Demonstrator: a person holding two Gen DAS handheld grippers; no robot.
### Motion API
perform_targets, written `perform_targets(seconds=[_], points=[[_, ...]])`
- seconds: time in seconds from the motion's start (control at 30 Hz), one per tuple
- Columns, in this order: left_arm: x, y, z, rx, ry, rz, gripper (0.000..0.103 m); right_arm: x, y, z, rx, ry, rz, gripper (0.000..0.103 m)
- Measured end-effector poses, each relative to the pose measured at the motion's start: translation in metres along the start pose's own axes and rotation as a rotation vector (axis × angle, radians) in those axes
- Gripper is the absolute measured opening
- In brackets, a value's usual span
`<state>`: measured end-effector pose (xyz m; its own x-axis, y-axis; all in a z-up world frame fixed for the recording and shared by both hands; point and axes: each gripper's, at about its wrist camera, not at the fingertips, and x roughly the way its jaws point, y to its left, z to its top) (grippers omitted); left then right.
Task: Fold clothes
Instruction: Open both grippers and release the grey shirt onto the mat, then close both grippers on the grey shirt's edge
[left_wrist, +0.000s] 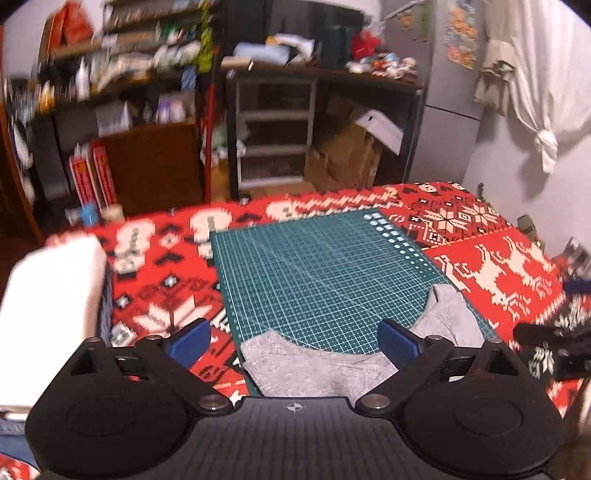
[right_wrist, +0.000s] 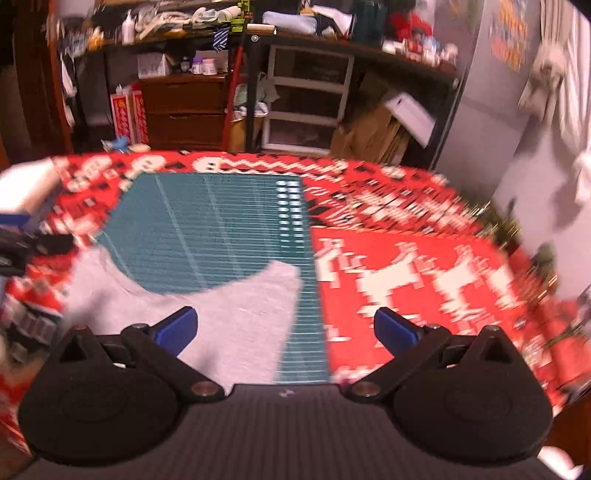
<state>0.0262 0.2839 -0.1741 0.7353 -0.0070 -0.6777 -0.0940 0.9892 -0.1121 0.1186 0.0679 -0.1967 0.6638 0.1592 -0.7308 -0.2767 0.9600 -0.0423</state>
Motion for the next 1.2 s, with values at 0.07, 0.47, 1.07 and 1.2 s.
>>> perform_targets(seconds=[0.07,0.47,1.07,1.2], points=[[0.009,0.015,0.0,-0.089,0.057,-0.055,0.077,0.003,0.005,0.008,0.028,0.015,0.025,0.103],[0.027,0.067,-0.021,-0.419,0.245,-0.406,0.03,0.032,0.058,0.036,0.0,0.184,0.208,0.103],[0.047,0.08,-0.055,-0.562,0.336,-0.477,0.015,0.048,0.064,0.041,0.208,0.236,0.349,0.051],[0.05,0.075,-0.054,-0.542,0.349,-0.45,0.015,0.051,0.066,0.038,0.218,0.244,0.352,0.045]])
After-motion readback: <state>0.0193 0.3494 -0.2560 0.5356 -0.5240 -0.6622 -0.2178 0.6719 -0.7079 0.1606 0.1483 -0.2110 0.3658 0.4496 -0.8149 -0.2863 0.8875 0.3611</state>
